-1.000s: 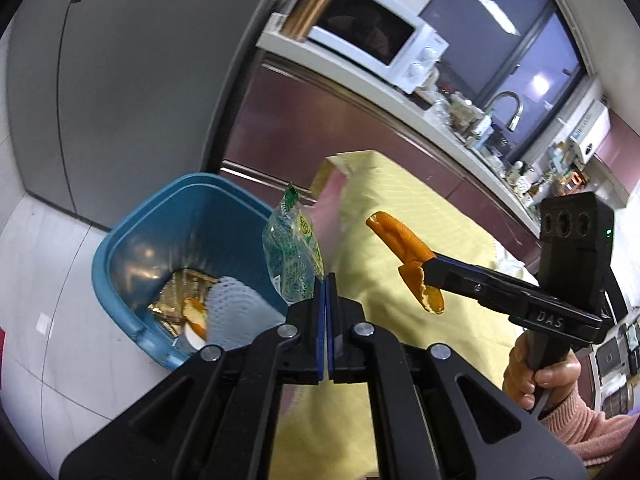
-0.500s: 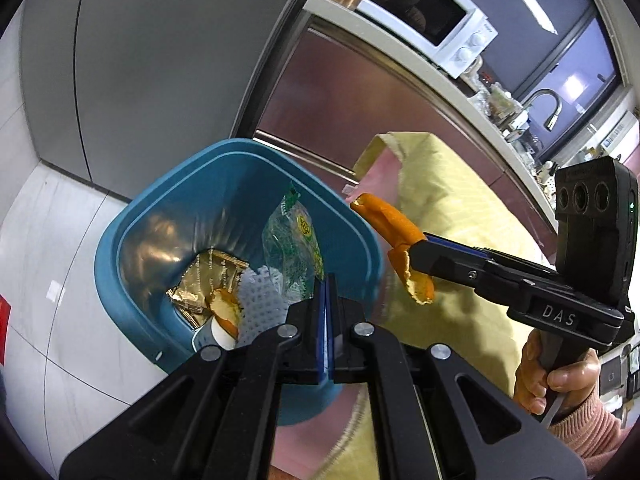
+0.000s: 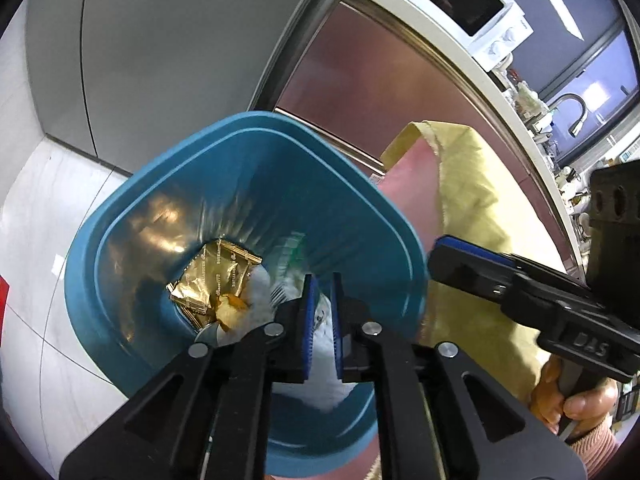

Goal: Collect trash
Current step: 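Carry green wrapper and orange peel to the blue bin and open both tools, then move both tools back over the paper cup and tissues on the table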

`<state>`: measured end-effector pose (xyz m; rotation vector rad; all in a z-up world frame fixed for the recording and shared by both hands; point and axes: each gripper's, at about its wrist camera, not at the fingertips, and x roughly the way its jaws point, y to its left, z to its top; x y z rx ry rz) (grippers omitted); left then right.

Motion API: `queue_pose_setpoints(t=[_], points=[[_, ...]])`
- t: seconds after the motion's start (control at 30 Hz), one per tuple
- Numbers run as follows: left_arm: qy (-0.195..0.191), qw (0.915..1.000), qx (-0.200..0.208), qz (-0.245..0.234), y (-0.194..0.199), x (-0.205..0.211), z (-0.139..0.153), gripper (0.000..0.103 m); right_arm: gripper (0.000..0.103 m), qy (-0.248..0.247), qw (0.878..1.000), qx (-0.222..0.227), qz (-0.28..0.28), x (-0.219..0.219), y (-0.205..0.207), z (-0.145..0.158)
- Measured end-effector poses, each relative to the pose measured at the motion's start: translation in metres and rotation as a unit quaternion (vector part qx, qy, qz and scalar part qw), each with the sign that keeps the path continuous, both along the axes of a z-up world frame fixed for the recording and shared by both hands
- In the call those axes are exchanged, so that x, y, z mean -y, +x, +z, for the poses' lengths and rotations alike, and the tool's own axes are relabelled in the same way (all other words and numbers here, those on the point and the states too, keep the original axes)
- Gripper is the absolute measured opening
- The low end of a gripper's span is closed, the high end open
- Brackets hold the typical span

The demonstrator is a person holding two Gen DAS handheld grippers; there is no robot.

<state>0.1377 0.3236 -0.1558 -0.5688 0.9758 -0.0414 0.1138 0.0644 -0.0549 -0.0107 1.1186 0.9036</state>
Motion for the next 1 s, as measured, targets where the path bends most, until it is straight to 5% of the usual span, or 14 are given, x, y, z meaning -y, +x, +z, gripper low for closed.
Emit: queue_pose_setpoints(t=[0.5,0.7,1.0], points=[[0.032,0.9972,0.064,-0.020,-0.019,0.023,0.045,0.017,0.027,0.053,0.998,0.021,-0.012,0.082,-0.029,0.035],[0.031,0.9912,0.109,-0.069,-0.031,0.059,0.076,0.023,0.029,0.073,0.995,0.045,-0.042,0.139,-0.042,0.056],[0.025,0.9705,0.147,-0.189,-0.037,0.159,0.106,0.030,0.034,0.061,0.985,0.077,-0.139,0.235,-0.053,0.061]])
